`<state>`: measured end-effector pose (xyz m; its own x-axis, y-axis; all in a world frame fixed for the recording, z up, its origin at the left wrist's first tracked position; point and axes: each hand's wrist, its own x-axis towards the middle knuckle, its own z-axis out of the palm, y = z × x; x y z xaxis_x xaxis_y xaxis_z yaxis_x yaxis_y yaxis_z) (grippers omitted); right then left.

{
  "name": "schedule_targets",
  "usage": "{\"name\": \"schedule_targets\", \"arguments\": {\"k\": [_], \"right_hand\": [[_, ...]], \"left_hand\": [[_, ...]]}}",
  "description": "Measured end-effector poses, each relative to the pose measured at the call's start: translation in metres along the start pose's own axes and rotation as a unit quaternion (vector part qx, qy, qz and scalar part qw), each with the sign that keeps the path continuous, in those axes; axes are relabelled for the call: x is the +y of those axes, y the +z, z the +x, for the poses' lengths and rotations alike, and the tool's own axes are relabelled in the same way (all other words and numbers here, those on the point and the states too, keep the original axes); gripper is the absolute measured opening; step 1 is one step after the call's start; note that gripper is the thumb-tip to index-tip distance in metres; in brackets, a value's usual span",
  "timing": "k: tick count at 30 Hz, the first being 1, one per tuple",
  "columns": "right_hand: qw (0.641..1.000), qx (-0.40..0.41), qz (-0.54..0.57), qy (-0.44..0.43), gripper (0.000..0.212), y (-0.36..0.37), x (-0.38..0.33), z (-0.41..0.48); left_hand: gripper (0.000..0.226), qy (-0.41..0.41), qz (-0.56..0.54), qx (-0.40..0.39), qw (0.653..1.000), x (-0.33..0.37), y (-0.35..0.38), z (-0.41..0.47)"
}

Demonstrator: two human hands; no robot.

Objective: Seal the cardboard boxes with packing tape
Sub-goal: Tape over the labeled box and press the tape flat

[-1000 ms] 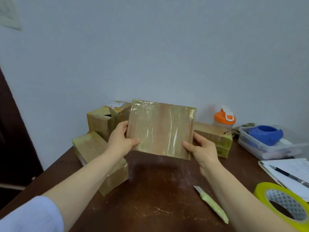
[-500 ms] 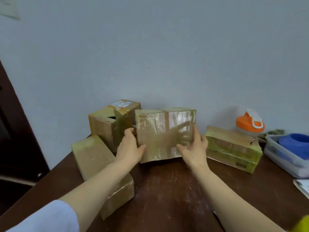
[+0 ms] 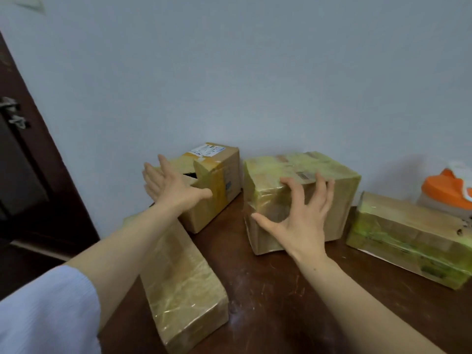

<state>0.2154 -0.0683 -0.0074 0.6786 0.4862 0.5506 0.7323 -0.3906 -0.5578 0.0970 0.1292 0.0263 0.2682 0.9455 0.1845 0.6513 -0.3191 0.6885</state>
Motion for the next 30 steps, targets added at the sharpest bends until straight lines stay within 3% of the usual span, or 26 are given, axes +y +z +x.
{"name": "schedule_targets", "arguments": {"k": [3,6,13,22,30], "right_hand": [[0.999,-0.009,0.038,-0.002,0.078,0.005,0.012,0.011],[0.998,-0.012,0.056,0.001,0.082,0.008,0.015,0.015],[0.999,-0.015,0.044,0.001,0.096,0.006,0.001,-0.002],[0.997,-0.029,0.076,0.005,0.066,-0.040,-0.052,-0.031],[0.980,0.015,0.190,0.062,0.050,-0.097,-0.084,-0.061]], "left_hand": [[0.159,-0.013,0.038,-0.067,0.997,-0.012,-0.002,0.022],[0.158,-0.021,-0.001,-0.103,0.994,-0.019,-0.003,0.035],[0.131,0.046,-0.096,-0.024,0.994,-0.026,-0.008,0.032],[0.136,0.124,-0.173,0.056,0.976,-0.001,-0.080,-0.026],[0.135,0.227,-0.179,0.061,0.955,0.005,-0.138,-0.108]]}}
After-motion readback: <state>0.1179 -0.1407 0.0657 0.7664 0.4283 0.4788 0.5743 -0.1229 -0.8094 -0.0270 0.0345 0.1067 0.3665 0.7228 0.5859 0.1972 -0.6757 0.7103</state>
